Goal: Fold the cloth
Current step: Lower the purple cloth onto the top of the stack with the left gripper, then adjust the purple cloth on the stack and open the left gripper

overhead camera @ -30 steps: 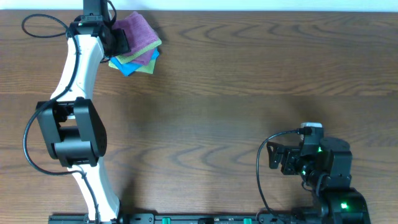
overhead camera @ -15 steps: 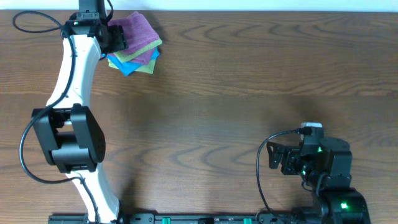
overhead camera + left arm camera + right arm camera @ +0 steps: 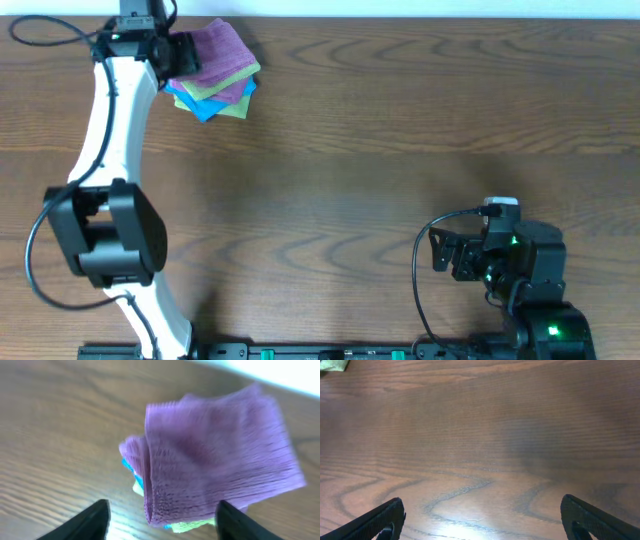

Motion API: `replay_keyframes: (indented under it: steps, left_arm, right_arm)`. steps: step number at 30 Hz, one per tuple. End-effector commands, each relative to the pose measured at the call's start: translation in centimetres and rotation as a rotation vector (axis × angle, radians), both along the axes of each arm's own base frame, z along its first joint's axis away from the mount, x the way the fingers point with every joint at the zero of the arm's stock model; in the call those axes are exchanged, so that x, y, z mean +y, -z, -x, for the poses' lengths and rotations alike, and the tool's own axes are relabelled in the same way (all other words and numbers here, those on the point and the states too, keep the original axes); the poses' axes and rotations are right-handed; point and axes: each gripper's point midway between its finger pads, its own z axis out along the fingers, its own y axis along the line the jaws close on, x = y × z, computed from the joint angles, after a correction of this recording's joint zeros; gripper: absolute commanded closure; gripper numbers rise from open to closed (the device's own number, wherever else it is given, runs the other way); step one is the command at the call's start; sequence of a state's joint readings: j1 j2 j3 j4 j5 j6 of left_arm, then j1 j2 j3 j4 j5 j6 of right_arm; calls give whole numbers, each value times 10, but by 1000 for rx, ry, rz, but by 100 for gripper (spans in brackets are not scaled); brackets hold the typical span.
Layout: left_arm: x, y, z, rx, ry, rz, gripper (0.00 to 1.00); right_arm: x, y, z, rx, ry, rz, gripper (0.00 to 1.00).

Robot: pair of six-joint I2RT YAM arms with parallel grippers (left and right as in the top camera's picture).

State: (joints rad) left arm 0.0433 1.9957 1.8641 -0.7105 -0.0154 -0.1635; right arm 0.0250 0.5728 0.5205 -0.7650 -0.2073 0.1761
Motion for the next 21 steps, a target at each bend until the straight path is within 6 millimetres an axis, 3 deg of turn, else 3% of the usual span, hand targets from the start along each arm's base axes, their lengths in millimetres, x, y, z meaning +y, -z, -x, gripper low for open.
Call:
replay_keyframes:
  steps: [1, 3, 6, 12, 21]
  left_arm:
    - [2, -49, -5, -130, -18, 8, 57]
    - [-8, -57, -15, -184, -3, 77, 79]
    - [-16, -57, -30, -231, -19, 160, 94]
    - [-26, -32, -53, -241, -30, 252, 94]
    - [-36, 15, -66, -176, -31, 326, 94]
  right_arm:
    - [-3, 1, 0, 1, 20, 0, 1]
    - [-3, 1, 0, 1, 20, 0, 1]
    - [-3, 1, 0, 1, 20, 0, 1]
    - [-3, 1, 0, 1, 20, 0, 1]
    - [-3, 1, 0, 1, 20, 0, 1]
